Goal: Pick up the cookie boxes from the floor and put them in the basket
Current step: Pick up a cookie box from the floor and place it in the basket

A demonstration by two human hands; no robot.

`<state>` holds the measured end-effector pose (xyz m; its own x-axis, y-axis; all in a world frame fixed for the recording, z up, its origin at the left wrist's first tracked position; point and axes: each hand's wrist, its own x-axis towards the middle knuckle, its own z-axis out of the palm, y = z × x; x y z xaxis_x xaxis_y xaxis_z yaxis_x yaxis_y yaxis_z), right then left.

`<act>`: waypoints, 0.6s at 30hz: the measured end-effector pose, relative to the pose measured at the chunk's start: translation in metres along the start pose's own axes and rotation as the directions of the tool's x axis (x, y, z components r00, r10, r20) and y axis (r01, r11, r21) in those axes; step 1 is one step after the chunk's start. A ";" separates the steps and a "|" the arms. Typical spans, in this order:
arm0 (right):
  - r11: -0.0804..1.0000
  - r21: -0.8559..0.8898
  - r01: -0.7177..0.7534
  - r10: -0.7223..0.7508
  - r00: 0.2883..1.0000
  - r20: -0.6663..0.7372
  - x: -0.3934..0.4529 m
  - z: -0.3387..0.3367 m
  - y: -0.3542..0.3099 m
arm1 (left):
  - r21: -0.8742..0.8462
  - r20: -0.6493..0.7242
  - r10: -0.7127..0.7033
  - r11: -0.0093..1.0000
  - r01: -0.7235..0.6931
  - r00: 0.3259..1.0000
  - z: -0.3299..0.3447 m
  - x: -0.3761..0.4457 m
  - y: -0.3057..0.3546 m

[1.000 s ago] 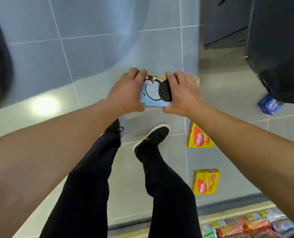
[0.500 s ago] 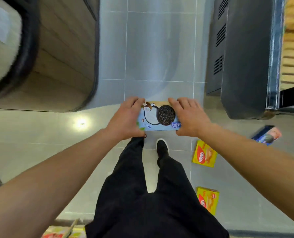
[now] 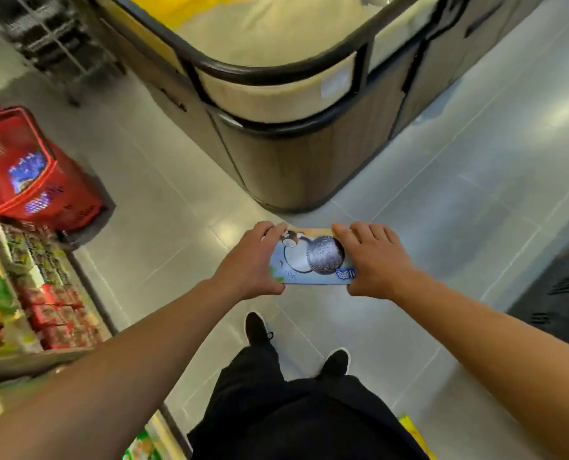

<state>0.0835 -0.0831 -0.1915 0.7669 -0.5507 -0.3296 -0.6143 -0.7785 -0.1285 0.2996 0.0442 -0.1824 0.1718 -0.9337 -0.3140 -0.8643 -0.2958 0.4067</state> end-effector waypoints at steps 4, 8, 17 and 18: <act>0.980 -0.097 0.172 -0.177 0.983 -0.045 0.056 -0.048 -0.065 | -0.042 -0.133 -0.118 0.993 0.114 0.984 -0.042 -0.034 -0.066; 0.939 -0.176 0.296 -0.310 0.949 -0.057 0.115 -0.077 -0.143 | -0.079 -0.223 -0.211 0.977 0.198 0.952 -0.082 -0.067 -0.140; 0.842 -0.258 0.473 -0.501 0.864 -0.049 0.230 -0.125 -0.316 | -0.169 -0.334 -0.352 0.935 0.312 0.874 -0.159 -0.131 -0.303; 0.833 -0.261 0.488 -0.515 0.856 -0.043 0.242 -0.129 -0.333 | -0.182 -0.338 -0.366 0.929 0.322 0.867 -0.168 -0.136 -0.318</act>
<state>0.4977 0.0035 -0.1080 0.9809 -0.0839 -0.1758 -0.0894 -0.9957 -0.0235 0.6303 0.2316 -0.1253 0.6255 -0.7692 -0.1308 -0.6619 -0.6118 0.4331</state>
